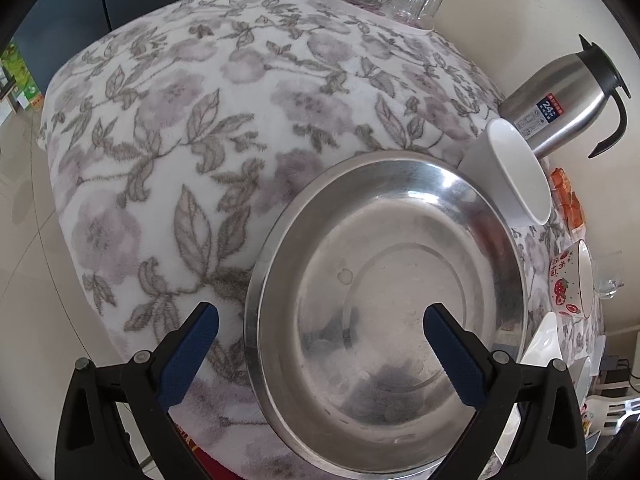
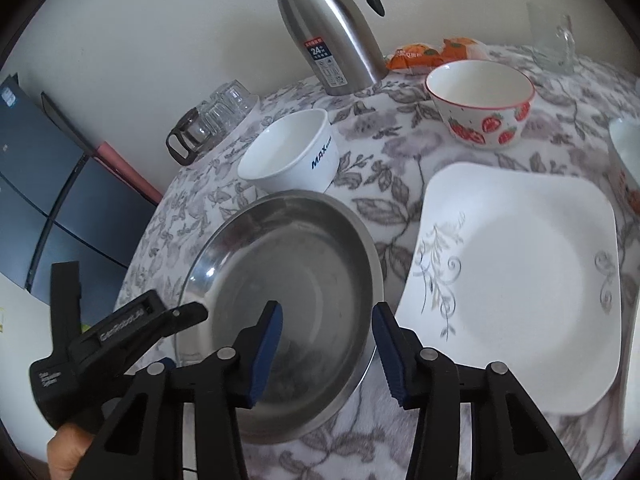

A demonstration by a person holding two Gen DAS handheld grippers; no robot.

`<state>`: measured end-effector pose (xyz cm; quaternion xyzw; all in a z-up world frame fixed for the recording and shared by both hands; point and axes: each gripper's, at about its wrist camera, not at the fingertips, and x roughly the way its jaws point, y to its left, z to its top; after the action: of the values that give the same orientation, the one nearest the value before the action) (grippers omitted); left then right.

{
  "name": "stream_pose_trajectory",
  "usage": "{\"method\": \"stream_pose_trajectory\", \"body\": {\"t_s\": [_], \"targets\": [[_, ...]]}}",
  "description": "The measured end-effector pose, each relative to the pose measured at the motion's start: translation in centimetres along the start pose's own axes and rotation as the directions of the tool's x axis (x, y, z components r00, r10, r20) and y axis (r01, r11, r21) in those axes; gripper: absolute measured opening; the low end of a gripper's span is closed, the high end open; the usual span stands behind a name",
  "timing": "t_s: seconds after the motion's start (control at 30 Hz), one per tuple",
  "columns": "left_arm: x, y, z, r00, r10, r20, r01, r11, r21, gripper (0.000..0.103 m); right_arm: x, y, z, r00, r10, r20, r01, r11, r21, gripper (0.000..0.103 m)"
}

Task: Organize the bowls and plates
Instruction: 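Move the left gripper to the steel basin rim while the right gripper approaches it too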

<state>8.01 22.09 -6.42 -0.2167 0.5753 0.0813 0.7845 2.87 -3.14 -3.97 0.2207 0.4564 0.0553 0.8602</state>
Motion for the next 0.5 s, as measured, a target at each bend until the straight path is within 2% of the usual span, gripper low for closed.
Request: {"method": "stream_pose_trajectory", "body": {"t_s": [0.1,0.27,0.37,0.43,0.5], "targets": [[0.3,0.2,0.0,1.0,-0.012,-0.023,0.012,1.0,-0.001,0.089,1.1,0.0,0.9,1.0,-0.003,-0.001,0.003,1.0,-0.021,0.047],[0.6,0.8,0.1,0.999,-0.008,-0.038,0.008,1.0,-0.008,0.078,2.7,-0.1,2.0,1.0,-0.014,-0.006,0.014,0.998,-0.057,0.038],[0.7,1.1,0.1,0.999,-0.006,-0.047,0.005,1.0,-0.013,0.068,3.4,-0.1,2.5,1.0,-0.007,-0.001,0.007,0.998,-0.065,0.031],[0.8,1.3,0.1,0.999,-0.002,-0.052,0.001,1.0,-0.014,0.058,3.8,-0.1,2.7,1.0,-0.002,-0.003,0.001,0.998,-0.066,0.029],[0.9,1.3,0.1,0.999,0.006,-0.053,-0.006,1.0,-0.014,0.054,4.4,0.0,2.8,1.0,-0.008,-0.015,0.007,0.997,-0.076,0.025]]}}
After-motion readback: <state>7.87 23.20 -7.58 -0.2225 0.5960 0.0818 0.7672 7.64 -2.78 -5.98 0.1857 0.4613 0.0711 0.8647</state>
